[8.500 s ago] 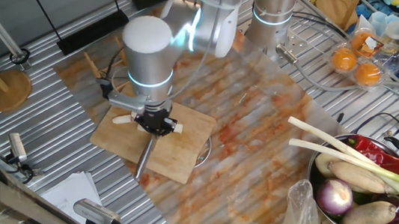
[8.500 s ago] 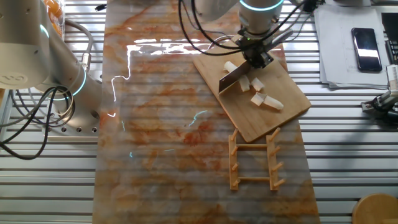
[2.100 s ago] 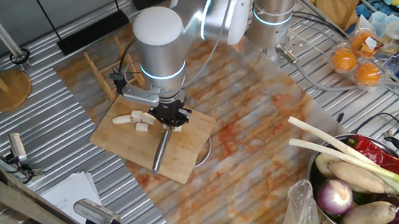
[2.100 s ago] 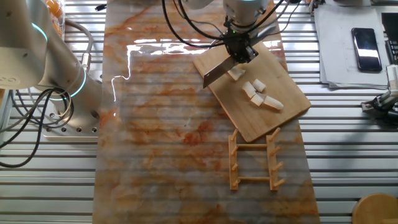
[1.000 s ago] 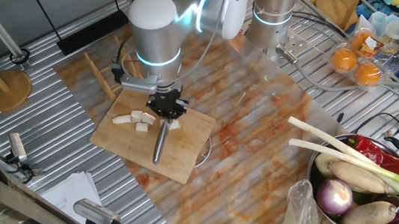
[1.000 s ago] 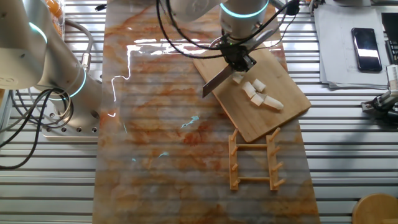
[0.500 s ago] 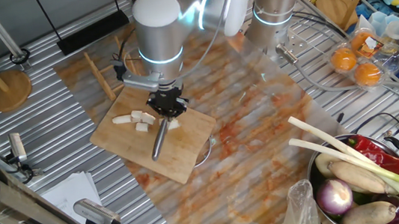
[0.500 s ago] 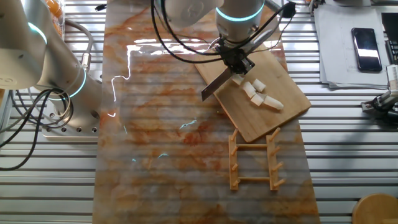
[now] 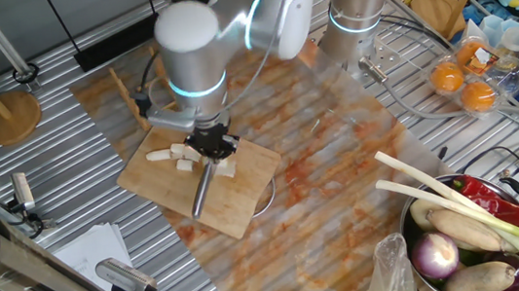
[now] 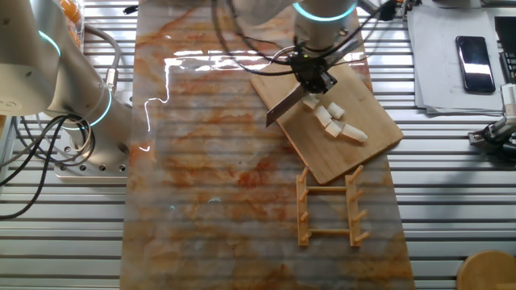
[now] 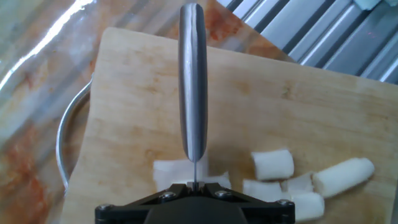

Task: Chop the scallions

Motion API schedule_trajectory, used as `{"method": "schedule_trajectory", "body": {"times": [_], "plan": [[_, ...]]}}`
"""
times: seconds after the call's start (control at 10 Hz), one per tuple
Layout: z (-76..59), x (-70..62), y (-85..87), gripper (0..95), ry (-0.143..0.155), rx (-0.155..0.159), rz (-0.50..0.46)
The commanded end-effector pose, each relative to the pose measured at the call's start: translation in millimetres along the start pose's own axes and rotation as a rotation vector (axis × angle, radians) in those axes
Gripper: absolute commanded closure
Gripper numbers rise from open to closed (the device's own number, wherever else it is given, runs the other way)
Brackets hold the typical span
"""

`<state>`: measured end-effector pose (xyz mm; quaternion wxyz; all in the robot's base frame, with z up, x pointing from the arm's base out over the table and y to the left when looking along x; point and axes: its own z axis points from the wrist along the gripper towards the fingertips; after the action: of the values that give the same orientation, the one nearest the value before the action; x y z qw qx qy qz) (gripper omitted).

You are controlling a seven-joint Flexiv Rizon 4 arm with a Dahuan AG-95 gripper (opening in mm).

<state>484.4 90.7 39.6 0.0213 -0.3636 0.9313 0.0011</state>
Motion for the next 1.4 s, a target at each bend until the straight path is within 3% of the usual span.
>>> {"method": "schedule_trajectory", "body": {"times": [0.1, 0.2, 0.4, 0.6, 0.9, 1.0, 1.2, 1.4], "plan": [[22.4, -1.8, -3.3, 95.0, 0.012, -0.025, 0.001], [23.3, -3.4, -4.0, 95.0, 0.005, -0.046, 0.003], [35.8, -2.3, -5.6, 95.0, -0.011, -0.026, -0.009], [36.2, -3.4, -5.2, 95.0, -0.021, -0.036, -0.015], [41.0, -26.9, -0.3, 95.0, -0.03, -0.031, 0.011], [39.7, -37.8, -0.8, 95.0, -0.015, -0.015, 0.003], [39.1, -48.8, -2.1, 95.0, -0.013, -0.023, 0.017], [36.5, -49.2, -1.2, 95.0, 0.012, -0.018, 0.004]]}}
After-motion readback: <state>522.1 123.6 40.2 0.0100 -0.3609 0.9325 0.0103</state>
